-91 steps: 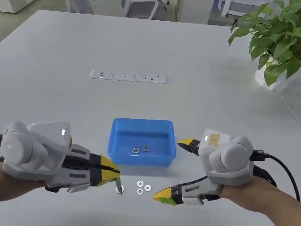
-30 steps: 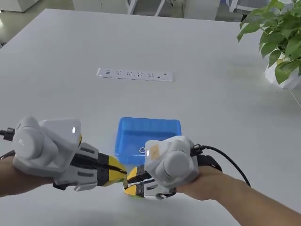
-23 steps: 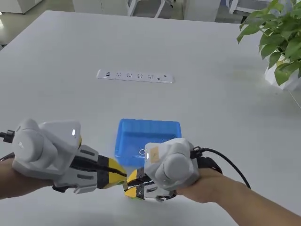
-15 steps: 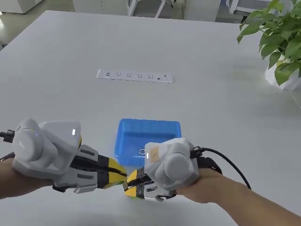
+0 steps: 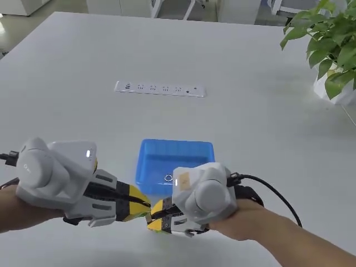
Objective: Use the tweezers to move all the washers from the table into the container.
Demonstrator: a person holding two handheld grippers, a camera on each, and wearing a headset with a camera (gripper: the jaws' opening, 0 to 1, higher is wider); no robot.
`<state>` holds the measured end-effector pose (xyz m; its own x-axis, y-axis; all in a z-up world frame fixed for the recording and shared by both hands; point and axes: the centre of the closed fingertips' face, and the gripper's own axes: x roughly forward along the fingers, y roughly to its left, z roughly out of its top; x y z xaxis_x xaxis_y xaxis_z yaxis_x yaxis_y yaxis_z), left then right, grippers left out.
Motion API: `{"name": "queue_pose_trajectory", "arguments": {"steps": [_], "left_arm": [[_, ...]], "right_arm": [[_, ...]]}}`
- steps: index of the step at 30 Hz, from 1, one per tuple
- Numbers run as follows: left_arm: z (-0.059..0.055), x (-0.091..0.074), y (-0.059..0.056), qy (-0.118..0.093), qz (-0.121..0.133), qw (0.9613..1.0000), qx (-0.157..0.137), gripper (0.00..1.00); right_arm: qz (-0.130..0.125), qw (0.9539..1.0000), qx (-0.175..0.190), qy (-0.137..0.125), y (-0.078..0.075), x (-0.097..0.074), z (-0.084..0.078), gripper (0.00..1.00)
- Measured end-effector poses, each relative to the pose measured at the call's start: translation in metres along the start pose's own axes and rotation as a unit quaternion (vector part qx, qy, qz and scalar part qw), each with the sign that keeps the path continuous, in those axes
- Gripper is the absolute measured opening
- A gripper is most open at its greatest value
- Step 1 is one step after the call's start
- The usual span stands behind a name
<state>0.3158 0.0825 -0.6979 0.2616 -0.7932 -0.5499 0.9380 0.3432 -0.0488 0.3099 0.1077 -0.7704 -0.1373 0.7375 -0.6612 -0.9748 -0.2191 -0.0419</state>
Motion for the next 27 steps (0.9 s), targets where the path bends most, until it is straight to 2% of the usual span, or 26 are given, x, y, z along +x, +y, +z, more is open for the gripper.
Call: {"name": "queue_pose_trajectory", "arguments": {"steps": [5,11,18,27], "left_arm": [[-0.001,-0.002,0.001,0.001,0.003,1.0000,-0.002,0.06],[0.002,-0.008,0.002,-0.009,0.009,0.9999,-0.009,0.10],[0.000,-0.015,0.002,-0.010,0.014,0.9997,-0.014,0.17],[-0.005,-0.024,0.004,-0.012,0.031,0.9990,-0.029,0.35]], "right_arm": [[0.000,1.0000,-0.001,0.001,0.000,0.001,0.001,0.06],[-0.001,1.0000,0.001,0.001,0.000,0.000,0.000,0.06],[-0.002,1.0000,0.000,0.001,0.000,-0.001,0.002,0.06],[-0.006,1.0000,0.001,-0.001,-0.003,-0.005,0.005,0.06]]}}
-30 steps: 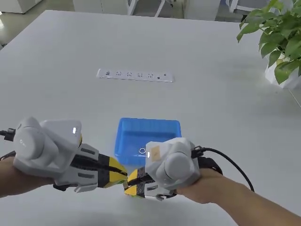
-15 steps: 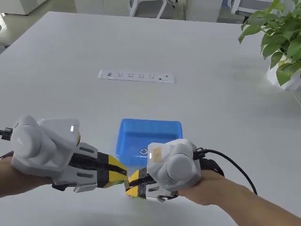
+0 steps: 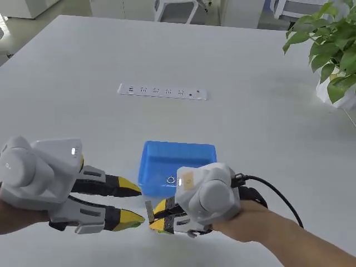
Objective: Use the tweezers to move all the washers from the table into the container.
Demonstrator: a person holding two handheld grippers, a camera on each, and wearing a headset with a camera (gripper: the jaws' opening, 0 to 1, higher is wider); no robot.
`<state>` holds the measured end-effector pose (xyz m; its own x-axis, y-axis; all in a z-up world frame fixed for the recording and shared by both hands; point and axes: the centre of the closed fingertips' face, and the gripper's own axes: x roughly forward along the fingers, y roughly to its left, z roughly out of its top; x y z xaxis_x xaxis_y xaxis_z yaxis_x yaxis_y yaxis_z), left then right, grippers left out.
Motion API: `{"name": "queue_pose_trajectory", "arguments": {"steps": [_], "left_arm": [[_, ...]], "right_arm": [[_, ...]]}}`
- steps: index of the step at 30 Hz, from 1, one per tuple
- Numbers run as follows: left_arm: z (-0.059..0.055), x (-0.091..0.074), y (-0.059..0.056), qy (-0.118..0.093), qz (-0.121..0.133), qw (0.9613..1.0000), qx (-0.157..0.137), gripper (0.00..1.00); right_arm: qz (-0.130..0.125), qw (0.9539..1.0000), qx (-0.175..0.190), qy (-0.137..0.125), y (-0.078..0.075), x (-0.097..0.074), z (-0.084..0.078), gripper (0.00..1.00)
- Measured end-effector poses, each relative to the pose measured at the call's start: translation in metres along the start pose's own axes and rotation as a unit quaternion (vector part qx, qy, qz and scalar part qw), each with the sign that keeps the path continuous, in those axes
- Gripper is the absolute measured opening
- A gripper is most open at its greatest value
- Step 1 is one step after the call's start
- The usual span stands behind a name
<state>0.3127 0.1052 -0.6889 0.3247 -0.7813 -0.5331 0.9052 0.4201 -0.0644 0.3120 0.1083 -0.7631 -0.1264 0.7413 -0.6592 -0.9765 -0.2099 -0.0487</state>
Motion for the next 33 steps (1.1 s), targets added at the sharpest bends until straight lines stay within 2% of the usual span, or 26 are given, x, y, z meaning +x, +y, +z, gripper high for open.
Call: {"name": "queue_pose_trajectory", "arguments": {"steps": [2,8,20,33], "left_arm": [[-0.001,-0.002,0.001,-0.002,0.004,0.9999,-0.014,0.40],[-0.003,-0.005,0.003,-0.008,0.017,0.9995,-0.026,0.53],[0.001,-0.009,0.001,-0.026,0.038,0.9975,-0.054,0.75],[0.006,-0.012,0.005,-0.035,0.057,0.9955,-0.068,0.98]], "right_arm": [[-0.002,1.0000,0.000,0.000,-0.001,-0.003,0.002,0.06],[-0.003,1.0000,-0.005,-0.005,-0.002,-0.009,0.009,0.07],[-0.001,0.9998,-0.014,-0.014,-0.001,-0.029,0.025,0.07],[-0.010,0.9995,-0.019,-0.024,-0.014,-0.056,0.042,0.07]]}}
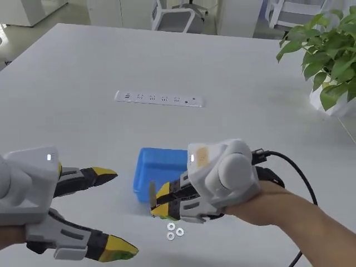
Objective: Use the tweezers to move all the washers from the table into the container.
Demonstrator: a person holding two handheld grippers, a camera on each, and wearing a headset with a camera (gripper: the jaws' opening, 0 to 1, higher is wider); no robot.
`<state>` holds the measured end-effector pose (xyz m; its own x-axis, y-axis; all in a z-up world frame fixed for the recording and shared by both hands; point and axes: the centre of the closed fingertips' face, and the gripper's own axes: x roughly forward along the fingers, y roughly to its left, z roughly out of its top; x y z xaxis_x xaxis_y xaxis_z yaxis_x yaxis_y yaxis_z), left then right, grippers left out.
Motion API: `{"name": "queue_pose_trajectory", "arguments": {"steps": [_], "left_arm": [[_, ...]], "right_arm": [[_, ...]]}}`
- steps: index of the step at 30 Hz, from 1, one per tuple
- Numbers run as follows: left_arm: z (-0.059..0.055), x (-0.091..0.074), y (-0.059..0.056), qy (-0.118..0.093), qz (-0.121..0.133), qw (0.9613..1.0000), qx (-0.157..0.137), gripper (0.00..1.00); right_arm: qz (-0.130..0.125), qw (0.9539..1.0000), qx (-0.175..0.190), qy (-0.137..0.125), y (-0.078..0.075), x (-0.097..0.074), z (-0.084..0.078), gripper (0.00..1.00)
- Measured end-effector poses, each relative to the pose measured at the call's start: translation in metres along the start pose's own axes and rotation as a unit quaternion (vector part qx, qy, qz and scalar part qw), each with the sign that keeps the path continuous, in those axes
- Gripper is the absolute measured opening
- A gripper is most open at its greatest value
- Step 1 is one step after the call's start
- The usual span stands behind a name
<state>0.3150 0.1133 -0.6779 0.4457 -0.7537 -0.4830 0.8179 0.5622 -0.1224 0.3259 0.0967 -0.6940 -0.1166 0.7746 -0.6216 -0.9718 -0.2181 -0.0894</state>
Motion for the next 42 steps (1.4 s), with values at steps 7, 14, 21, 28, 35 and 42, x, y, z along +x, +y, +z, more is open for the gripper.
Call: {"name": "queue_pose_trajectory", "arguments": {"steps": [7,14,21,28,35,42], "left_arm": [[0.003,0.001,-0.001,-0.005,0.004,1.0000,0.002,0.99],[0.007,0.002,0.000,-0.010,0.006,0.9999,-0.005,0.99],[0.011,0.003,0.002,-0.017,0.011,0.9998,-0.001,0.99],[0.012,0.003,0.005,-0.016,0.015,0.9998,0.003,0.99],[0.010,0.006,0.009,-0.011,0.015,0.9998,0.005,0.97],[0.011,0.009,0.014,-0.013,0.017,0.9998,0.003,0.96]], "right_arm": [[-0.003,1.0000,0.002,-0.006,-0.007,-0.009,0.006,0.07],[-0.009,0.9999,0.006,-0.011,-0.018,-0.014,0.007,0.07],[-0.020,0.9997,0.007,-0.015,-0.033,-0.017,0.005,0.07],[-0.030,0.9994,0.009,-0.015,-0.050,-0.016,-0.001,0.07],[-0.036,0.9992,0.008,-0.014,-0.061,-0.012,-0.009,0.07],[-0.039,0.9991,0.008,-0.013,-0.071,-0.007,-0.017,0.08]]}}
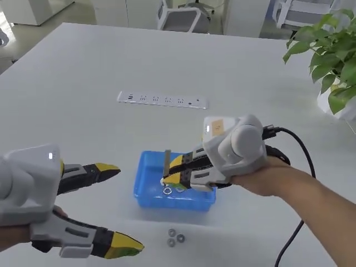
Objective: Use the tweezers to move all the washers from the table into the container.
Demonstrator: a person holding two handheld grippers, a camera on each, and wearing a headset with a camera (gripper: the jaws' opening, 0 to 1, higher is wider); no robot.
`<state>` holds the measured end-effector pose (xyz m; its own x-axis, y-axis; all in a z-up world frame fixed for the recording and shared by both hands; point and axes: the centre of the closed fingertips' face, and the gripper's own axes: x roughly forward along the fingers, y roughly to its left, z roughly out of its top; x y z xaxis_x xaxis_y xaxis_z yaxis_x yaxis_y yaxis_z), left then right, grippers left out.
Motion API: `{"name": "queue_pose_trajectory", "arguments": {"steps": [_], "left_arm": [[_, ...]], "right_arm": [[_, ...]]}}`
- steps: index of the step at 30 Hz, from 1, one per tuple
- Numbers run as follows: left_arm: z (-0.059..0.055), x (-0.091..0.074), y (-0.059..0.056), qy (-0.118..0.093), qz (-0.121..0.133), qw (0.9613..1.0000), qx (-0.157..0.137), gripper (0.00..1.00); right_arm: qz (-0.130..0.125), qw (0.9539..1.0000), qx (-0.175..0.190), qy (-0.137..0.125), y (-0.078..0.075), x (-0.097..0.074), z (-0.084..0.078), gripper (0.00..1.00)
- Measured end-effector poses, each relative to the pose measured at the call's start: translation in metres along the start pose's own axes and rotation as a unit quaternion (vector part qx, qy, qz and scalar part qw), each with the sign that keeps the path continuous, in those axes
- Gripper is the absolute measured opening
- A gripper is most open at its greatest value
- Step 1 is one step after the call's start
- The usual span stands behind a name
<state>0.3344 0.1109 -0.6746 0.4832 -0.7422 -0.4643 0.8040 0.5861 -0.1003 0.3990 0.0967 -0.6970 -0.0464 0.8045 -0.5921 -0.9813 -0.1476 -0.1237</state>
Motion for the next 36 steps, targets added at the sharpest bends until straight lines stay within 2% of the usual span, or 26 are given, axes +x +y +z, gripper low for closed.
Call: {"name": "queue_pose_trajectory", "arguments": {"steps": [15,23,30,36], "left_arm": [[0.001,0.007,0.013,0.002,0.003,1.0000,0.002,0.88],[0.004,0.013,0.020,0.005,-0.001,1.0000,0.004,0.80],[0.008,0.020,0.026,0.006,-0.008,0.9999,0.011,0.67],[0.013,0.030,0.036,0.006,-0.007,0.9996,0.025,0.54]], "right_arm": [[0.001,0.9999,0.007,0.010,-0.017,0.015,-0.024,0.08],[0.007,0.9998,0.015,0.015,-0.017,0.023,-0.039,0.08],[0.013,0.9995,0.020,0.019,-0.017,0.029,-0.050,0.08],[0.017,0.9994,0.019,0.023,-0.017,0.032,-0.057,0.08]]}}
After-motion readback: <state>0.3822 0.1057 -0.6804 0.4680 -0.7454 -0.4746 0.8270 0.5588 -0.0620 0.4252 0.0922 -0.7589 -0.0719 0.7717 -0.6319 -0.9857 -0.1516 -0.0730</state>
